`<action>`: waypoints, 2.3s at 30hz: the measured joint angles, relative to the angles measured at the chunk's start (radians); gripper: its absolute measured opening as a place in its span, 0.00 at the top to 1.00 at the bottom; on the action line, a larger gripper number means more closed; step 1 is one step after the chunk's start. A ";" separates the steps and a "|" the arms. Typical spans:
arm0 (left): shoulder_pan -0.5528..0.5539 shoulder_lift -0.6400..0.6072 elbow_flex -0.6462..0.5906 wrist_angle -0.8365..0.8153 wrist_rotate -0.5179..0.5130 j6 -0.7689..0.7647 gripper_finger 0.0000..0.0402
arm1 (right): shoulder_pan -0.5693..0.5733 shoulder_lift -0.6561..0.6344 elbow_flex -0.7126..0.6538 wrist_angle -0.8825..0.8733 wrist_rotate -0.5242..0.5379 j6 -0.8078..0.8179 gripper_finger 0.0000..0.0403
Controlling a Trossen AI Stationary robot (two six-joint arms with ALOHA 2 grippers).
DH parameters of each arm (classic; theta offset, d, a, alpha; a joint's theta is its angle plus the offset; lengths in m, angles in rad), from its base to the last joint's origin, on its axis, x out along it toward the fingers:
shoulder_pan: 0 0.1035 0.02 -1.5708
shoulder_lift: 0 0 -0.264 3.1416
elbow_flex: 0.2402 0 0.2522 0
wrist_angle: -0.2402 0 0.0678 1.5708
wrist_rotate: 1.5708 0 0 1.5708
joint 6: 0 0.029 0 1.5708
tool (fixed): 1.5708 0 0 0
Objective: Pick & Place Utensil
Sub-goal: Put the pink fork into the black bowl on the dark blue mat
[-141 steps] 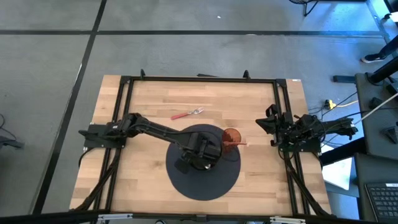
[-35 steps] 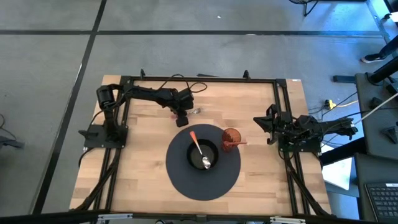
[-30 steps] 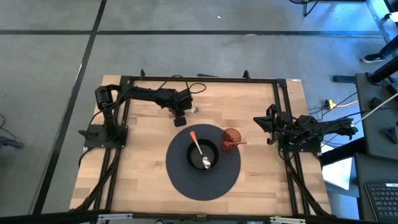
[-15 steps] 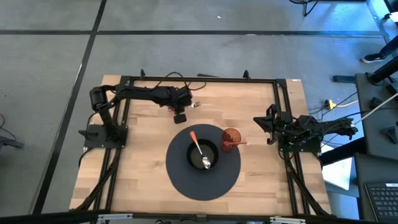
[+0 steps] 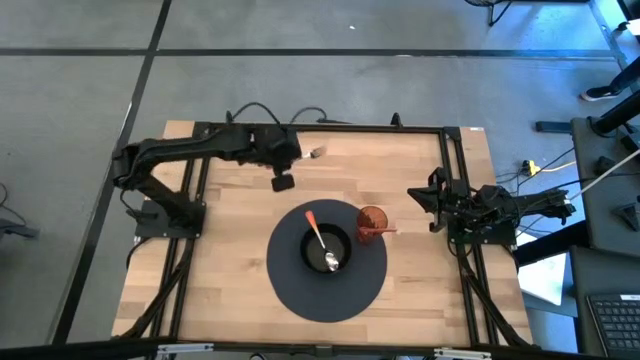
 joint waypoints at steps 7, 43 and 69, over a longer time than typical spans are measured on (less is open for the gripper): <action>-0.144 0.001 0.066 -0.084 0.007 -0.115 0.91 | 0.000 0.000 0.000 0.000 0.000 0.001 0.96; -0.464 0.613 0.546 -0.505 0.203 -0.068 0.91 | 0.000 0.000 0.000 -0.001 0.001 0.002 0.96; -0.476 0.617 0.546 -0.485 0.151 -0.048 0.80 | 0.000 0.000 0.000 -0.003 0.001 0.001 0.96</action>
